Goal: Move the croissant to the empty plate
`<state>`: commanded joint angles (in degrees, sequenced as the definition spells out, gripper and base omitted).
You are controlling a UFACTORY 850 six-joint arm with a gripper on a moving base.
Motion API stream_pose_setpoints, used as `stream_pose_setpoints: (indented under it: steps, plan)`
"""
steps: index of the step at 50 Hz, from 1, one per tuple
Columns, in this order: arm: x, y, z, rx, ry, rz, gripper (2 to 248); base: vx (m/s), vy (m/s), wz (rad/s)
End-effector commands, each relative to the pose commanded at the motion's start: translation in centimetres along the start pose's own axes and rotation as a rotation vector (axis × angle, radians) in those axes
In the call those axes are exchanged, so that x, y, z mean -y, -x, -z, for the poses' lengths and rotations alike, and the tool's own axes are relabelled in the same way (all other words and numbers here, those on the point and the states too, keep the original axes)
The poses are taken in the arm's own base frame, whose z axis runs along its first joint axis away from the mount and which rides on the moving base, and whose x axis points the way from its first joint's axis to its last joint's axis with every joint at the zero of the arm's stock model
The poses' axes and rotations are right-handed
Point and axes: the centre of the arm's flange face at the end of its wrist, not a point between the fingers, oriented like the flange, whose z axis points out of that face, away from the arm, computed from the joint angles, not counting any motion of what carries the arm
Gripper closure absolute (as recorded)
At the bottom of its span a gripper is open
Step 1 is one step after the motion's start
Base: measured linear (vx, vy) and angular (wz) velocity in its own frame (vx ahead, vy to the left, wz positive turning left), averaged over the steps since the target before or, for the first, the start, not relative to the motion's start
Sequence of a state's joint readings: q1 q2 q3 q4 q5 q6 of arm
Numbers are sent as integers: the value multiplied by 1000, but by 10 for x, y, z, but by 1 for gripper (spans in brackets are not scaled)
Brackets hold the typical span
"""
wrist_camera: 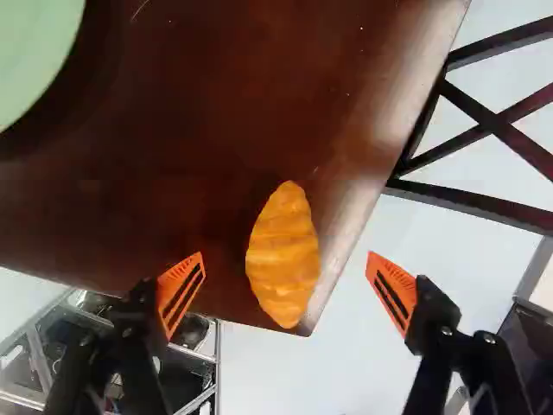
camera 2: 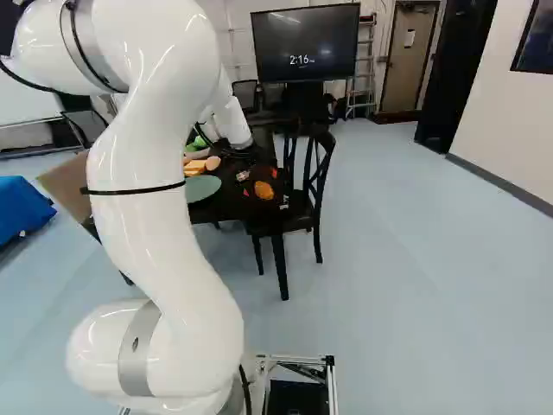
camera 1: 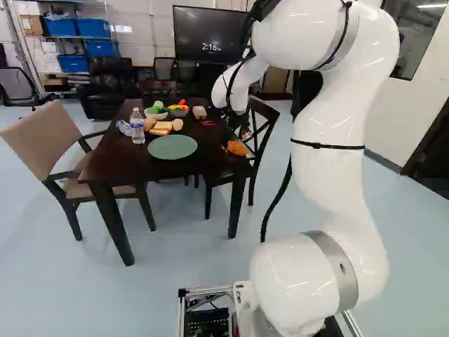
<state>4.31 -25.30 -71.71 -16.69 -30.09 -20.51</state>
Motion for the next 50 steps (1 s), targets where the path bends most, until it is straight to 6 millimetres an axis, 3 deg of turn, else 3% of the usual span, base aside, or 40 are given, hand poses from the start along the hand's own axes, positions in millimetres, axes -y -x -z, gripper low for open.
stream_pose_setpoints:
  steps: [17,18,22,23,27,28,32,33,38,39,43,44,48,50]
  plan:
    - [0,0,0,0,0,0,7,0,0,0]
    - [0,0,0,0,0,0,20,0,0,0]
    - [0,0,0,0,0,0,20,0,0,0]
    - [0,0,0,0,0,0,33,0,0,0]
    - [0,0,0,0,0,0,33,0,0,0]
    - [0,0,0,0,0,0,45,0,0,0]
    - [0,0,0,0,0,0,45,0,0,0]
    - [0,0,0,0,0,0,57,0,0,0]
    - [0,0,0,0,0,0,57,0,0,0]
    - [0,0,0,0,0,0,69,0,0,0]
    - [0,0,0,0,0,0,69,0,0,0]
    - [0,0,0,0,0,0,81,0,0,0]
    - [0,0,0,0,0,0,81,0,0,0]
    - [0,0,0,0,0,0,93,0,0,0]
